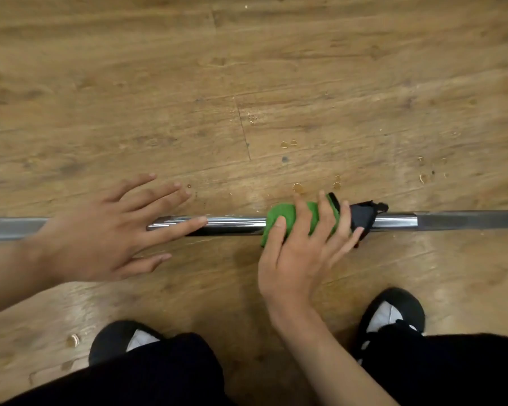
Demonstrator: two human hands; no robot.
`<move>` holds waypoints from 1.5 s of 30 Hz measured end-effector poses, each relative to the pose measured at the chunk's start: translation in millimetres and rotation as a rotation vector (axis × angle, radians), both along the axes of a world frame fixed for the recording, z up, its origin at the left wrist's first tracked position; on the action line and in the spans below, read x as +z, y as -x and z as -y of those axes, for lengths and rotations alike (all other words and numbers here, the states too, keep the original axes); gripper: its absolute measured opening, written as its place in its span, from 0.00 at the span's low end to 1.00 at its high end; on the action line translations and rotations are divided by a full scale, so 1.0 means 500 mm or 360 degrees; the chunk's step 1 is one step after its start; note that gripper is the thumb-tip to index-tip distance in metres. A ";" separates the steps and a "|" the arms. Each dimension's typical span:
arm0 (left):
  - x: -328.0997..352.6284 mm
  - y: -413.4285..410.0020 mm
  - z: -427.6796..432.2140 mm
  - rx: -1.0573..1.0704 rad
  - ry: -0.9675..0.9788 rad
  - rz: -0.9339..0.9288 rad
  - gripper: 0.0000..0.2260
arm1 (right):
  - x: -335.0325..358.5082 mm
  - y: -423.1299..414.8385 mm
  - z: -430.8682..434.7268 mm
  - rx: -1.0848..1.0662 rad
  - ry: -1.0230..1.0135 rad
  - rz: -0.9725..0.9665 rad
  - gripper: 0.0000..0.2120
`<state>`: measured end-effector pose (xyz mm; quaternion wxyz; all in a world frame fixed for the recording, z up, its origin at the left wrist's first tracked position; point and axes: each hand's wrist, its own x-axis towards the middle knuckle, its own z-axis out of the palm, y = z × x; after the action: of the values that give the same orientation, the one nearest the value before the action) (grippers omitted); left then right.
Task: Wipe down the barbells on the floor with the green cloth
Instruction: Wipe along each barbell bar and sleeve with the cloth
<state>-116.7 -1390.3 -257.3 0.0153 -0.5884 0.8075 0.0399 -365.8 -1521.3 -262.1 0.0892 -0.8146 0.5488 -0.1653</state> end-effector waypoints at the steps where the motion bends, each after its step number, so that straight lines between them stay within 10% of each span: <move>1: 0.001 -0.004 0.004 0.0009 -0.0025 0.0018 0.30 | 0.003 -0.032 -0.015 0.0053 -0.0006 -0.0005 0.20; 9: 0.029 -0.027 0.045 0.0149 -0.0186 0.0154 0.30 | -0.039 -0.072 0.033 0.0540 0.0247 0.0203 0.16; 25: 0.091 -0.015 0.141 0.0485 -0.0718 0.0551 0.44 | -0.032 -0.179 0.093 0.0333 0.0040 0.0438 0.12; 32: 0.160 -0.039 0.143 0.0569 -0.1037 0.0275 0.39 | -0.016 -0.194 0.105 0.0288 -0.0104 0.0487 0.11; 45: 0.142 -0.197 -0.064 0.0663 -0.0822 0.0226 0.32 | -0.053 -0.210 0.104 0.0240 0.0293 0.0402 0.11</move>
<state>-17.9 -1358.3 -186.3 0.2117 -0.7186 0.6301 0.2043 -260.7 -1573.3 -288.4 0.0944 -0.8310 0.4531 -0.3087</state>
